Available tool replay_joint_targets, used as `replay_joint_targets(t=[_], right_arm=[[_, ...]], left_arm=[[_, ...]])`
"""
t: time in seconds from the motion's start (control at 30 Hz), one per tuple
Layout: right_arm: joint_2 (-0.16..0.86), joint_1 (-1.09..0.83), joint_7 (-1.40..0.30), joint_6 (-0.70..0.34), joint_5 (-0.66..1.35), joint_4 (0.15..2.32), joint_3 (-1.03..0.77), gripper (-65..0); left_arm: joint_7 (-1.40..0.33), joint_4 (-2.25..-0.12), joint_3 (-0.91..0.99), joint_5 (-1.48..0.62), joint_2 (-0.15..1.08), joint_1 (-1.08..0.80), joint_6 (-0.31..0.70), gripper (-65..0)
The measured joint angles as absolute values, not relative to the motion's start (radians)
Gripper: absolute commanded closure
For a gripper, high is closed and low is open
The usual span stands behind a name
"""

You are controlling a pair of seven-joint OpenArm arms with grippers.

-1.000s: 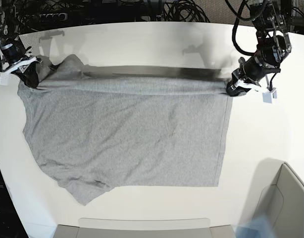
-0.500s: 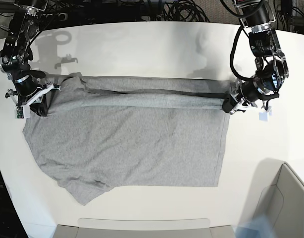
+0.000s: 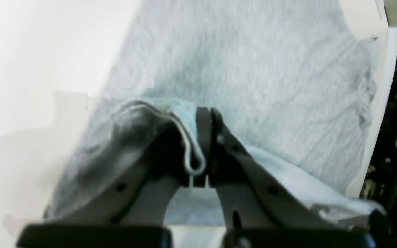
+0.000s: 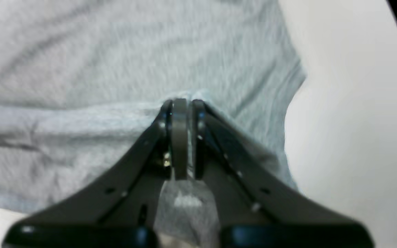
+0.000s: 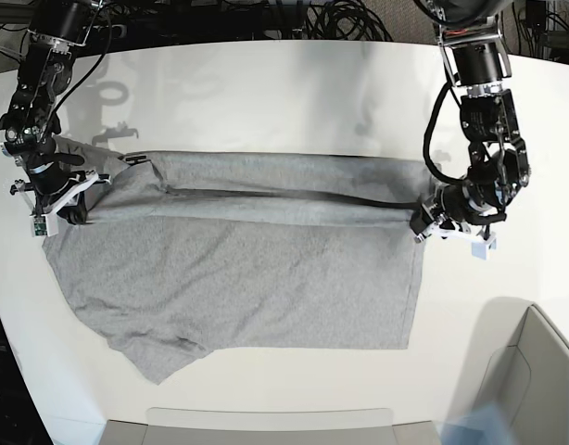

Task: Fold the T-shirt properly
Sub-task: 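Lift the shoulder edge with both grippers and fold it over the shirt body, then lower the folded edge with both grippers and release it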

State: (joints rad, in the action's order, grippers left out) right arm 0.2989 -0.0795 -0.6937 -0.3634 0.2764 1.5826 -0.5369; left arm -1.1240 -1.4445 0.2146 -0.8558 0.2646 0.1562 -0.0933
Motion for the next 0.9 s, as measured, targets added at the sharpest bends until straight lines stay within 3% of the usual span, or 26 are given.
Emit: replay_joint_targets(t=[0.5,0.77,0.9], right_arm=[[0.315,0.115,-0.688,-0.371,0.159,1.414,-0.532,0.0],[0.313,0.152,-0.559,-0.371,0.068,1.299,-0.415,0.0],[0.315,0.184,-0.54,-0.371,0.06,1.274,-0.415,-14.6]], left_arm=[[-1.065,-1.302,0.185,-0.855,0.267,0.255,-0.09,0.0],[-1.032,-1.3,0.111,-0.763,0.264,0.291,-0.09,0.0],[-1.021,-1.3,0.114,-0.764,0.266,0.282,-0.091,-10.9]])
